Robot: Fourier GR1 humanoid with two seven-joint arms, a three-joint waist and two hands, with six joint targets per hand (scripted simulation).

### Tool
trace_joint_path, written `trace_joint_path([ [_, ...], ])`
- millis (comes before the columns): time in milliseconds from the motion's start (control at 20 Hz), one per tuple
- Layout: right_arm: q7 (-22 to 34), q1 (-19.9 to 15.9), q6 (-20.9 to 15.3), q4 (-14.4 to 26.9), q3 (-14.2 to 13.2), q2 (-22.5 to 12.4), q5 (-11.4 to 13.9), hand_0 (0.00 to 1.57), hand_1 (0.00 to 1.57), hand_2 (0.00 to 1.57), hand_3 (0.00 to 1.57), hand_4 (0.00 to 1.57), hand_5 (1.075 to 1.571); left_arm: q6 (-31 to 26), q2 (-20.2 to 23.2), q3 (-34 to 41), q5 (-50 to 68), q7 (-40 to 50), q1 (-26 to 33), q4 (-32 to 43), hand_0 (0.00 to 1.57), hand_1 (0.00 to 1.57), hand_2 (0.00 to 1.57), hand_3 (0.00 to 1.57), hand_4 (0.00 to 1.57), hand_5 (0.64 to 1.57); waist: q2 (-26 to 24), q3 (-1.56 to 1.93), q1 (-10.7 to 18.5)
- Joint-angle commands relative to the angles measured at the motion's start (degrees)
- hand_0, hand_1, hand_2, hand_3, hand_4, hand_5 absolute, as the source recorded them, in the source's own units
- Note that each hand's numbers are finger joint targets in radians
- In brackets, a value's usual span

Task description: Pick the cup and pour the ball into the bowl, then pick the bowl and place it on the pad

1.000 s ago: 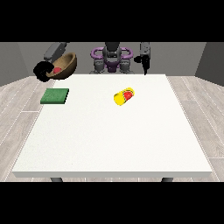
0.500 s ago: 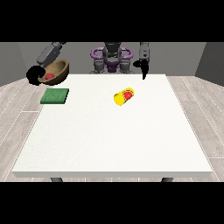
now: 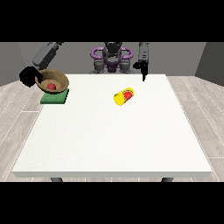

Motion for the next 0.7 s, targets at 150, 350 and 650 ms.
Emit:
trace_joint_path([
  [150, -0.26, -4.14, -1.66, -1.72, 1.88, -1.87, 1.9, 1.18, 1.18, 1.18, 1.27, 0.0, 1.57, 6.57, -0.88, -5.6, 0.84, -6.43, 1.49, 7.09, 0.0, 0.0, 0.0, 0.0, 1.18, 1.374, 0.69, -0.05, -1.57],
  [350, 5.79, -5.55, 1.48, -3.85, 5.56, 1.35, 2.53, 0.85, 0.85, 0.78, 0.7, 0.65, 1.48, 12.51, -0.9, -12.38, 4.72, -7.61, 1.96, 12.98, 0.0, 0.0, 0.0, 0.0, 1.21, 1.345, -3.9, -0.1, -4.16],
  [650, 6.26, -3.0, 5.95, -4.71, 6.12, 0.54, 2.26, 0.0, 0.0, 0.58, 0.72, 0.7, 1.099, 20.05, -0.91, -19.15, 8.43, -1.47, 1.62, 10.61, 0.0, 0.0, 0.0, 0.0, 1.22, 1.34, -8.14, -0.04, -5.8],
])
